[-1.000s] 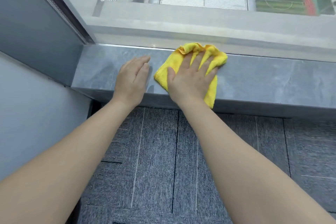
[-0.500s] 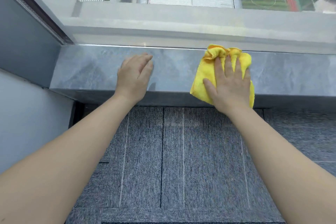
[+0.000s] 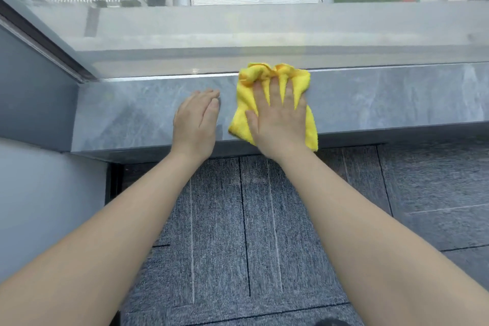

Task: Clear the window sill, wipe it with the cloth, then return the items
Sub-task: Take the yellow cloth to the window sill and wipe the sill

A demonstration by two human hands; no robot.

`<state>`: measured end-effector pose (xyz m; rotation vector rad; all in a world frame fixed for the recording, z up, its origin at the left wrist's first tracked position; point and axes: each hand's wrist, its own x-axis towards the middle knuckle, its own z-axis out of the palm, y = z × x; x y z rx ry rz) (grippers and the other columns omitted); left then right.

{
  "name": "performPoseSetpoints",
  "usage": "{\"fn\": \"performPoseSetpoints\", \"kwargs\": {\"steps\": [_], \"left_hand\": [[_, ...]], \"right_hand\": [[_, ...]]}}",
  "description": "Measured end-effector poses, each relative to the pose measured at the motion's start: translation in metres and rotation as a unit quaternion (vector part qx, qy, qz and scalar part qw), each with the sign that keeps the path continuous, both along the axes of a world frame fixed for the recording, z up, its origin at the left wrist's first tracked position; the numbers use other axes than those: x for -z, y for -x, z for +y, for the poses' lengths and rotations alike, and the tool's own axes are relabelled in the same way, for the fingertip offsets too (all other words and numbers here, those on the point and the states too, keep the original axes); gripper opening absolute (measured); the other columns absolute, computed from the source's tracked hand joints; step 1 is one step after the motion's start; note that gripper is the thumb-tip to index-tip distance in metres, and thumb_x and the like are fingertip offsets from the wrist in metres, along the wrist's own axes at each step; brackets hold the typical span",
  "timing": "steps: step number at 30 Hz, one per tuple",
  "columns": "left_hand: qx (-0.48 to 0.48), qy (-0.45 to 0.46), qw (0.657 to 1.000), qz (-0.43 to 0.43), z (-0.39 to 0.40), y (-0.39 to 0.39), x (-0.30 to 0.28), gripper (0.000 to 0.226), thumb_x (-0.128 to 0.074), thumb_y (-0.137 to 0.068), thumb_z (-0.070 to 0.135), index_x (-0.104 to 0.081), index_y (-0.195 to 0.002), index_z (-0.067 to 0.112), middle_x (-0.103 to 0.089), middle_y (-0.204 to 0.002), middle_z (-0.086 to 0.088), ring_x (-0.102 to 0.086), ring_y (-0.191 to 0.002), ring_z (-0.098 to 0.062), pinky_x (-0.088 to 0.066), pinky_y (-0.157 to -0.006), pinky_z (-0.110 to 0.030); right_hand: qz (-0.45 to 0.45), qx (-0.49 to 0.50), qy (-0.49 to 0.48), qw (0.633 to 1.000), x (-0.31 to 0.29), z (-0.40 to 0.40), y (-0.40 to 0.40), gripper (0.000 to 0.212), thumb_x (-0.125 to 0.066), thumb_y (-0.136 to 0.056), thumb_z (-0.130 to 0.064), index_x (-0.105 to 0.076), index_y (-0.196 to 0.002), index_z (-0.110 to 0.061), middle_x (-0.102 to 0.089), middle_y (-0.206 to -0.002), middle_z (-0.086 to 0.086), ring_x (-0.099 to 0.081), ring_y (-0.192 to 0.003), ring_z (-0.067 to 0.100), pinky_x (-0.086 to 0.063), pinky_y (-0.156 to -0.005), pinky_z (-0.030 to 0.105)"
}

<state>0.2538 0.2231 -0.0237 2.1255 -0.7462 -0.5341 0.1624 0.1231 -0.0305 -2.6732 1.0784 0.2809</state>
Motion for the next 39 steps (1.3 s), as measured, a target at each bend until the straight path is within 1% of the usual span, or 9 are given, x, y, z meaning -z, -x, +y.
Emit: {"fn": "performPoseSetpoints", "kwargs": {"steps": [6, 11, 13, 15, 18, 21, 27, 32, 39], "left_hand": [[-0.008, -0.012, 0.999, 0.042, -0.005, 0.001, -0.013, 0.058, -0.024, -0.079, 0.032, -0.051, -0.121, 0.003, -0.051, -0.134, -0.015, -0.042, -0.126, -0.026, -0.028, -0.106, -0.031], [-0.044, 0.033, 0.997, 0.053, -0.006, 0.000, -0.008, 0.037, -0.026, -0.087, 0.027, -0.059, -0.100, 0.017, -0.062, -0.106, -0.001, -0.051, -0.104, -0.010, -0.031, -0.093, -0.030], [-0.066, 0.049, 0.995, 0.064, -0.003, -0.003, -0.007, 0.024, -0.026, -0.086, 0.028, -0.047, -0.076, 0.033, -0.046, -0.079, 0.019, -0.041, -0.079, 0.009, -0.028, -0.078, -0.023], [-0.085, 0.057, 0.993, 0.053, 0.004, -0.005, -0.010, 0.024, -0.025, -0.085, 0.029, -0.045, -0.071, 0.035, -0.038, -0.072, 0.021, -0.037, -0.071, 0.009, -0.029, -0.067, -0.019], [-0.097, 0.062, 0.993, 0.035, 0.016, -0.005, -0.015, 0.033, -0.029, -0.094, 0.020, -0.058, -0.107, 0.011, -0.049, -0.087, 0.009, -0.043, -0.084, -0.003, -0.033, -0.068, -0.011], [-0.093, 0.059, 0.994, 0.018, 0.023, -0.003, -0.021, 0.032, -0.029, -0.093, 0.023, -0.058, -0.105, 0.015, -0.059, -0.101, -0.001, -0.050, -0.097, -0.011, -0.033, -0.085, -0.024], [-0.073, 0.010, 0.997, -0.016, 0.014, 0.016, -0.026, 0.046, -0.028, -0.091, 0.030, -0.047, -0.124, 0.005, -0.049, -0.135, -0.016, -0.040, -0.127, -0.025, -0.027, -0.098, -0.024], [-0.031, -0.037, 0.998, -0.041, -0.011, 0.048, -0.020, 0.063, -0.020, -0.077, 0.040, -0.046, -0.127, 0.011, -0.047, -0.139, -0.011, -0.033, -0.133, -0.026, -0.021, -0.109, -0.033], [-0.001, -0.111, 0.993, -0.050, -0.052, 0.080, -0.005, 0.041, -0.028, -0.095, 0.028, -0.036, -0.134, 0.016, -0.029, -0.151, -0.005, -0.016, -0.141, -0.025, -0.008, -0.115, -0.039]], "right_hand": [[0.066, -0.163, -0.051, 0.983, -0.015, -0.015, 0.056, 0.054, -0.026, -0.098, -0.036, 0.000, -0.146, -0.037, 0.008, -0.159, -0.006, 0.011, -0.147, 0.020, 0.007, -0.117, 0.044], [0.055, 0.061, -0.009, 0.997, -0.005, -0.026, 0.044, 0.065, -0.024, -0.094, -0.050, 0.001, -0.148, -0.024, 0.011, -0.159, 0.005, 0.013, -0.145, 0.030, 0.007, -0.113, 0.058], [0.036, 0.140, -0.025, 0.989, -0.001, -0.016, 0.019, 0.073, -0.027, -0.091, -0.055, 0.000, -0.148, -0.019, 0.011, -0.158, 0.011, 0.013, -0.144, 0.036, 0.005, -0.111, 0.063], [0.020, 0.181, -0.035, 0.983, 0.001, -0.008, -0.001, 0.078, -0.029, -0.089, -0.058, 0.000, -0.148, -0.016, 0.012, -0.158, 0.014, 0.014, -0.143, 0.040, 0.003, -0.111, 0.065], [0.009, 0.157, -0.029, 0.987, 0.003, 0.002, -0.018, 0.079, -0.029, -0.088, -0.060, 0.000, -0.148, -0.017, 0.011, -0.157, 0.015, 0.014, -0.143, 0.041, 0.003, -0.111, 0.065], [0.013, 0.025, -0.021, 0.999, 0.004, 0.012, -0.018, 0.077, -0.028, -0.089, -0.060, 0.002, -0.148, -0.021, 0.012, -0.158, 0.012, 0.014, -0.144, 0.037, 0.003, -0.111, 0.064], [0.042, -0.174, -0.009, 0.984, -0.004, -0.013, 0.025, 0.065, -0.025, -0.092, -0.056, 0.004, -0.146, -0.036, 0.013, -0.159, -0.002, 0.014, -0.146, 0.024, 0.004, -0.116, 0.053], [0.069, -0.100, -0.002, 0.993, -0.007, -0.057, 0.084, 0.060, -0.018, -0.096, -0.050, 0.008, -0.146, -0.032, 0.015, -0.158, -0.001, 0.015, -0.146, 0.023, 0.010, -0.115, 0.051], [0.099, 0.106, 0.000, 0.989, -0.006, -0.116, 0.140, 0.073, -0.017, -0.091, -0.059, 0.011, -0.147, -0.022, 0.016, -0.158, 0.009, 0.017, -0.144, 0.032, 0.011, -0.112, 0.058]]}}
